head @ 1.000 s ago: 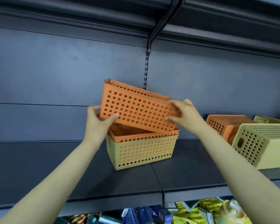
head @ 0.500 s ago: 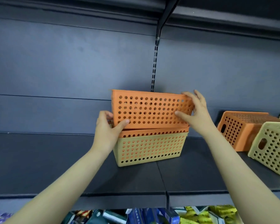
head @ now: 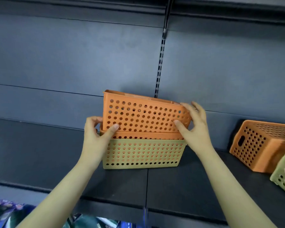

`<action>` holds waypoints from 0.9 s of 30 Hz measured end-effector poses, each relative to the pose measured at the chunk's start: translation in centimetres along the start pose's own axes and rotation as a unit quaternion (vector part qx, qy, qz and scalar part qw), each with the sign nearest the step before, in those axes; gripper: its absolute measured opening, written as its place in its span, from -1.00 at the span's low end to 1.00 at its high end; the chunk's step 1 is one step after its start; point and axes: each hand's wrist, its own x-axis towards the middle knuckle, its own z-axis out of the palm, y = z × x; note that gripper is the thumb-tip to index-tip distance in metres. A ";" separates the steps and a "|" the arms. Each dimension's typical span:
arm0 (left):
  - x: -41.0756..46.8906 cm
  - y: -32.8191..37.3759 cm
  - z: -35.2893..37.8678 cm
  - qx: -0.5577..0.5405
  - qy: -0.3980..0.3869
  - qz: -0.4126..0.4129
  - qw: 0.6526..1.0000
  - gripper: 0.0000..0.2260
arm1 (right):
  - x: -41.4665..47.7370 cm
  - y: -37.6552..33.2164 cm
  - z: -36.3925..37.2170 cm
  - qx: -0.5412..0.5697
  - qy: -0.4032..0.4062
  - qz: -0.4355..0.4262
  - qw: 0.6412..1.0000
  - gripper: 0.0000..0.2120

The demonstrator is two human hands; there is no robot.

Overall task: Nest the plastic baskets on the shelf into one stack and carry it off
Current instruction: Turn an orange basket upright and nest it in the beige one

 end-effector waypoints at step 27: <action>1.4 -3.9 3.0 -0.017 0.039 -0.069 0.997 -0.57 | -4.4 4.7 4.0 0.173 -0.021 0.071 0.982 -0.22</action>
